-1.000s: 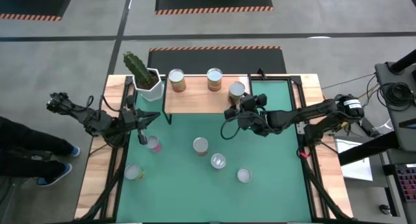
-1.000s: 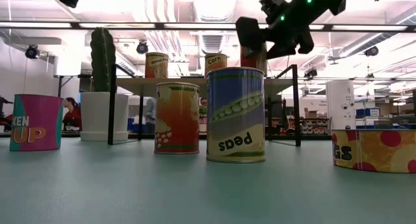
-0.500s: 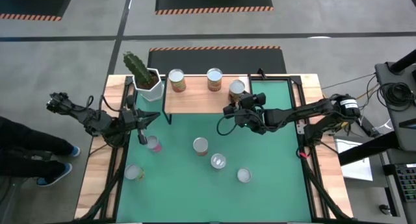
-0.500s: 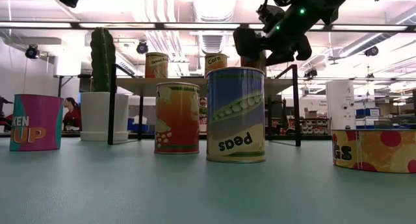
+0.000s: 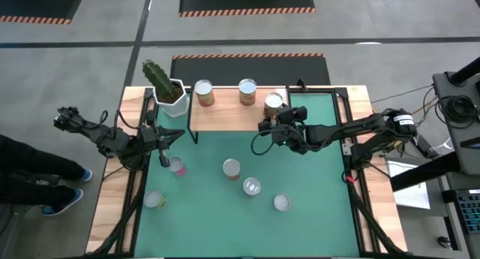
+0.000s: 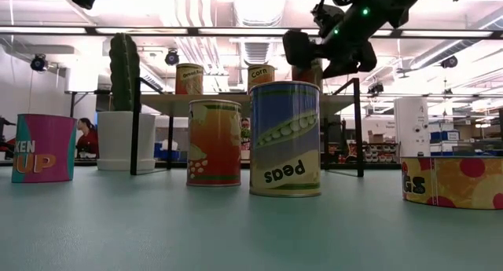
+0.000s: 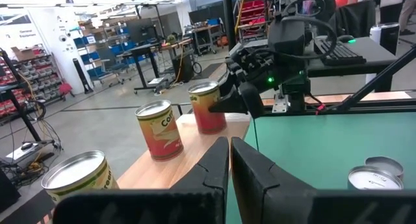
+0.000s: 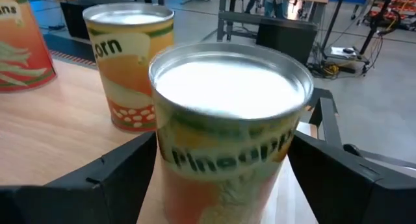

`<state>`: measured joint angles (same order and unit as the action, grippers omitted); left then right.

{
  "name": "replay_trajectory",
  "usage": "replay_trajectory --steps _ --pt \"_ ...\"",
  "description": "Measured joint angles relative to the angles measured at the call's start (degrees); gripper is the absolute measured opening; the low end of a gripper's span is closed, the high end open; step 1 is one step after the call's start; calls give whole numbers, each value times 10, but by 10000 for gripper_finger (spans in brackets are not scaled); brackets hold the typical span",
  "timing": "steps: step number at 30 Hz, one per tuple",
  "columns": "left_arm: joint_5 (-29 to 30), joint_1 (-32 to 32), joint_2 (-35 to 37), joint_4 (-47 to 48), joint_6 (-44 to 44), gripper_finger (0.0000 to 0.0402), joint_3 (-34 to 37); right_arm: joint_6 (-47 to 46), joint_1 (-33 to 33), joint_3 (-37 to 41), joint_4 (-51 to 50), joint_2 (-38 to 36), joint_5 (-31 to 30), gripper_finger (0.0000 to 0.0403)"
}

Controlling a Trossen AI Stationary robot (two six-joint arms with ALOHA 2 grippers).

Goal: Pick and place cans onto a shelf
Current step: Put the canned pineapple on the shelf

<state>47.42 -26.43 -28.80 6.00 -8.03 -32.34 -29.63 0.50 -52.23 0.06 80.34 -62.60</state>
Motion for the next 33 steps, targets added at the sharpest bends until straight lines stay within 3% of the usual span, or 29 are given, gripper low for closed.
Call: replay_trajectory --steps 18,20,27,33 --pt "0 0 0 0 0 0 0 13 -89 -1 -9 -126 18 313" --pt "0 0 0 0 0 0 0 8 -99 -1 -23 -145 45 306" --pt "0 0 0 0 0 0 0 11 -93 -1 -91 -169 244 253" --pt "0 0 0 0 0 0 0 10 -66 -1 -154 -143 280 157"
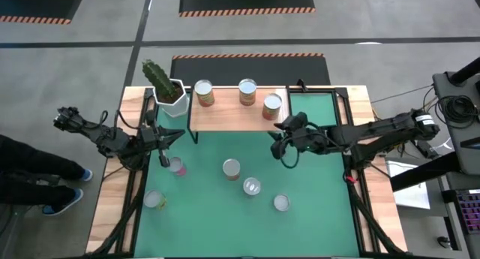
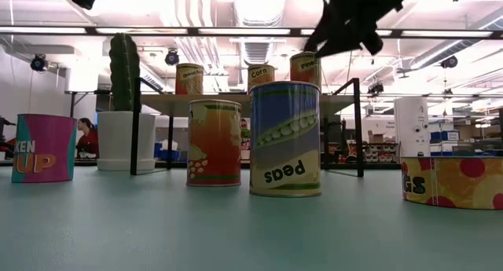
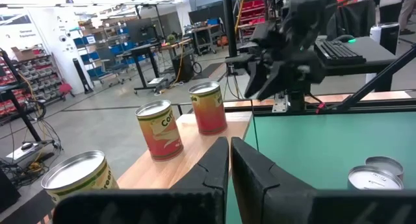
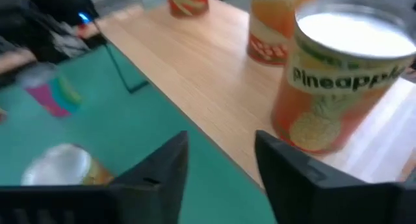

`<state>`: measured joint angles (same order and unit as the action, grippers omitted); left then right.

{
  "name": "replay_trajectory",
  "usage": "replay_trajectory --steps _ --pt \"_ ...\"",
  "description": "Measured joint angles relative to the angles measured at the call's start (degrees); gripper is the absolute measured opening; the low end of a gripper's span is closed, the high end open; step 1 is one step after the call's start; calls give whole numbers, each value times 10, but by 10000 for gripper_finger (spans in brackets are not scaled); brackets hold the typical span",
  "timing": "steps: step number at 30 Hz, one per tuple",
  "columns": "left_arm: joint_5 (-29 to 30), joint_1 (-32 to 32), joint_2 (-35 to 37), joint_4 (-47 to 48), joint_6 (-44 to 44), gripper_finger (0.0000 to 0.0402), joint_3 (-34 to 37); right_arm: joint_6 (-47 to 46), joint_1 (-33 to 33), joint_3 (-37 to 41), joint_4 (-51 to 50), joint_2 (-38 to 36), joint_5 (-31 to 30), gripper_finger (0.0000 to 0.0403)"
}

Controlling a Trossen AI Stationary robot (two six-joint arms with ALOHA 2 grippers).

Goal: Pick and place cans onto a shelf
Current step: Put the canned pineapple on the shelf

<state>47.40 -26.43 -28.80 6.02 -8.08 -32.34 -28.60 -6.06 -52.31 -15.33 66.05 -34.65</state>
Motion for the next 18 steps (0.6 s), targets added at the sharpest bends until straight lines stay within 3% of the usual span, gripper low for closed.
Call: replay_trajectory --steps 8,18 --pt "0 0 0 0 -2 0 0 43 59 0 6 34 -2 23" --pt "0 0 0 0 -2 0 0 75 116 0 7 35 -14 12"
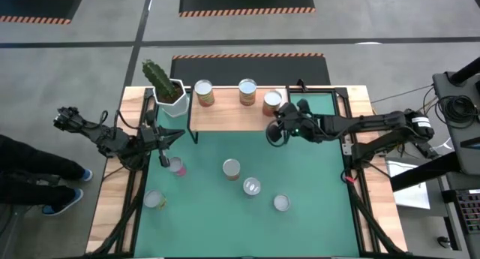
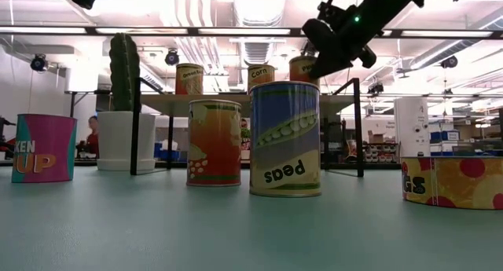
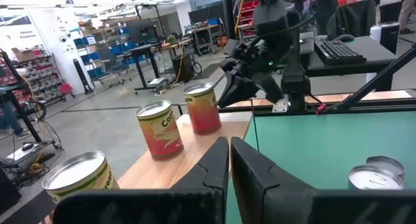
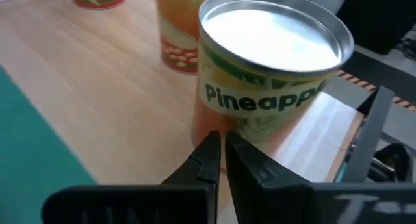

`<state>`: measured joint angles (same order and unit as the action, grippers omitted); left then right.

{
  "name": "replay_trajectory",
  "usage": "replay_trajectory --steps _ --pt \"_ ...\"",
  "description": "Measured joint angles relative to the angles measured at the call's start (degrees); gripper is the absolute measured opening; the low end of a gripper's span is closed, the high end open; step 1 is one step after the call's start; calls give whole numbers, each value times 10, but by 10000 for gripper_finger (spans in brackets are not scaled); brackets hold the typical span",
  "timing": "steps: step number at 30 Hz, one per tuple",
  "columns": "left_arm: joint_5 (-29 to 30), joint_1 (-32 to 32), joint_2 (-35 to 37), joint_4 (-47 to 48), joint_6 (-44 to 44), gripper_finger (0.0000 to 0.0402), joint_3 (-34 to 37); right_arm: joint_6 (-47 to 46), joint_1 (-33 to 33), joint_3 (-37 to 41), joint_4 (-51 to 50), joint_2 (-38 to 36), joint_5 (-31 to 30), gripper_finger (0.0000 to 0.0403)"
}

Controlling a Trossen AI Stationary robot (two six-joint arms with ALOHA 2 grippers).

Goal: Pick and place cans onto a shelf
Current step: Put the canned pineapple on the shelf

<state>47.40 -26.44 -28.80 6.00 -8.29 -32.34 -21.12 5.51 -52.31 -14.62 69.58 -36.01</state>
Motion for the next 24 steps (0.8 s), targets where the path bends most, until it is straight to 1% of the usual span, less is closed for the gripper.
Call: replay_trajectory --steps 4,13,19,24 --pt "0 0 0 0 0 0 0 1 11 0 0 2 1 12" --pt "0 0 0 0 0 0 0 2 12 0 9 2 5 12" --pt "0 0 0 0 0 0 0 16 13 0 54 26 19 12" --pt "0 0 0 0 0 0 0 18 25 1 84 52 15 12"
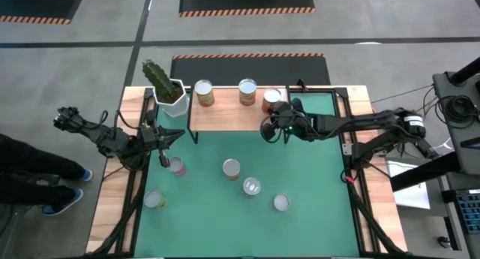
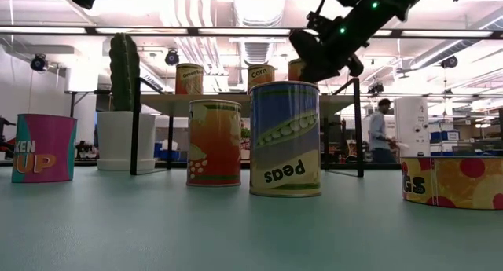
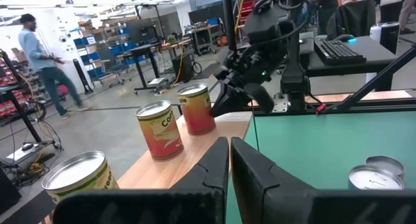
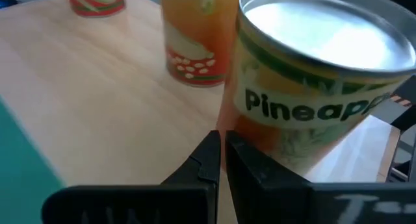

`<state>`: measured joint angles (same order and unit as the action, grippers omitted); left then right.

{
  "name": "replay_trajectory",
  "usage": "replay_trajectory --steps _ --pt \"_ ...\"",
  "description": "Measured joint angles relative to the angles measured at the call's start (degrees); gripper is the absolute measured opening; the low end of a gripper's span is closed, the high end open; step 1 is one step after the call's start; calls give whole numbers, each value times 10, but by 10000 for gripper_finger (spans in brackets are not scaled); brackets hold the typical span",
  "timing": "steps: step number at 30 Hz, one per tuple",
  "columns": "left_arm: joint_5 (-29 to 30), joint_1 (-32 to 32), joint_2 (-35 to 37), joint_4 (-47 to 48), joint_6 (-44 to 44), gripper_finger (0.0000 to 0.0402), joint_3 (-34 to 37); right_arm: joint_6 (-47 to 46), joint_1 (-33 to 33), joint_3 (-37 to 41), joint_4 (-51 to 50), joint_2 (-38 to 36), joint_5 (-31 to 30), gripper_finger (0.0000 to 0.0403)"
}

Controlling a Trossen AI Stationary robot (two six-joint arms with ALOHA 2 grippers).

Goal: Pick and place cans onto a shelf
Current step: Put the canned pineapple on the shelf

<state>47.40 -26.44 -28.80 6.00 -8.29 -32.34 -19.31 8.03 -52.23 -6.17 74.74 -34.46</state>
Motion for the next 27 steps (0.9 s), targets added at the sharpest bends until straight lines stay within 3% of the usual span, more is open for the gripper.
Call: replay_trajectory --steps 27 --pt "0 0 0 0 0 0 0 65 56 0 80 19 0 12"
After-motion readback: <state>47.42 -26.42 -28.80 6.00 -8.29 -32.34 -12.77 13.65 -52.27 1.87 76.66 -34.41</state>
